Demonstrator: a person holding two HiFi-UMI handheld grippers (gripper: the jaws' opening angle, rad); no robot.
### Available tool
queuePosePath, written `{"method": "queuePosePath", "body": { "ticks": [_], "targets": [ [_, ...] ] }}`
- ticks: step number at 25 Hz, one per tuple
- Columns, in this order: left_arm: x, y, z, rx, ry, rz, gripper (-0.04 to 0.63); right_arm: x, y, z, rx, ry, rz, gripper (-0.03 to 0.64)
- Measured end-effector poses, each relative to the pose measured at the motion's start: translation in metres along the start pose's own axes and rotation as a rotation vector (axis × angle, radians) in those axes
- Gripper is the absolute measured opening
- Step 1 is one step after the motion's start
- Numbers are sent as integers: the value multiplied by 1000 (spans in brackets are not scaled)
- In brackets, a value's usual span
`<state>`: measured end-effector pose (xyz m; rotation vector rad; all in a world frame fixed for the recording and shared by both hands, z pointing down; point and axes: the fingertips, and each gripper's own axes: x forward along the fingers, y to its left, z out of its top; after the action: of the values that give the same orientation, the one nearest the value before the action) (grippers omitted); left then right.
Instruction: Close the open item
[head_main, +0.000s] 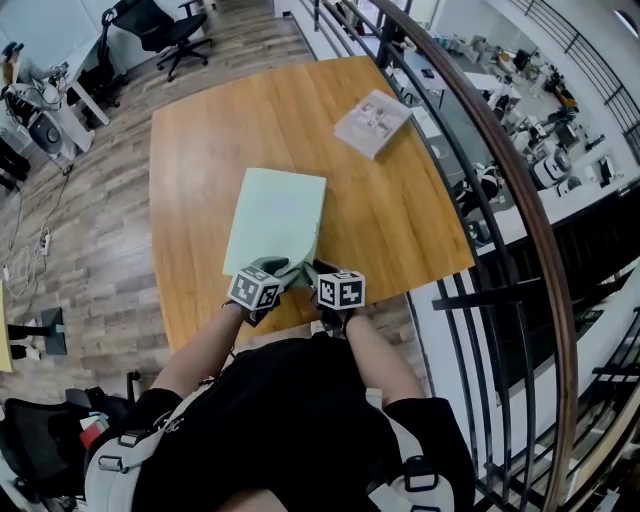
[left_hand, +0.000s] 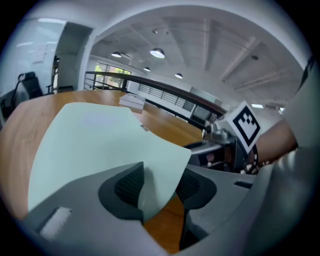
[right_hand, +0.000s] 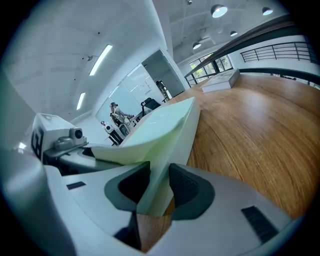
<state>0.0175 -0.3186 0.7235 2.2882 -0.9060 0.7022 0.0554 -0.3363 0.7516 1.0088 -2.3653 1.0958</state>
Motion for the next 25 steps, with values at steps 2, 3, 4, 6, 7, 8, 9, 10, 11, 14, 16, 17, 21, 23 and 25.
{"method": "queuePosePath", "body": {
  "ticks": [2,3,4,6,7,8,9,10,11,14,16,17,21,23,25],
  "targets": [
    [5,-7,-5,93,47,5,209,0,0,1,-1,0,8,121],
    [6,-9,-6,106,56,-9,213,0,1,1,1,0,15,121],
    [5,-12,-7,108,62,-36,224,-2,2,1,2,4,19,121],
    [3,-19,-8,117,79,-97,272,-9,2,2,-41,24,0,121],
    [2,-22,-8,123,88,-118,283,-14,1,4,-84,36,-25,121],
    [2,-24,-9,129,96,-133,296,-19,-1,6,-127,45,-58,118],
    [1,-26,-10,133,103,-142,311,-25,-5,8,-160,46,-98,76],
    [2,-27,-11,135,110,-147,325,-31,-10,12,-176,36,-136,5],
    [2,-27,-12,135,114,-149,325,-38,-14,15,-175,17,-160,6],
    [4,-23,-13,139,113,-138,325,-54,-16,26,-142,-59,-157,5],
    [4,-22,-12,152,105,-125,325,-63,-15,32,-153,-95,-164,5],
    [4,-21,-12,158,98,-120,324,-67,-15,35,-161,-111,-171,5],
    [3,-19,-10,165,65,-132,324,-79,-17,57,-170,-174,-189,5],
    [2,-20,-10,150,50,-157,324,-86,-16,67,-184,-205,-199,5],
    [-5,-22,-3,149,0,-173,324,-94,-12,78,-187,-241,-196,5]
  ]
}}
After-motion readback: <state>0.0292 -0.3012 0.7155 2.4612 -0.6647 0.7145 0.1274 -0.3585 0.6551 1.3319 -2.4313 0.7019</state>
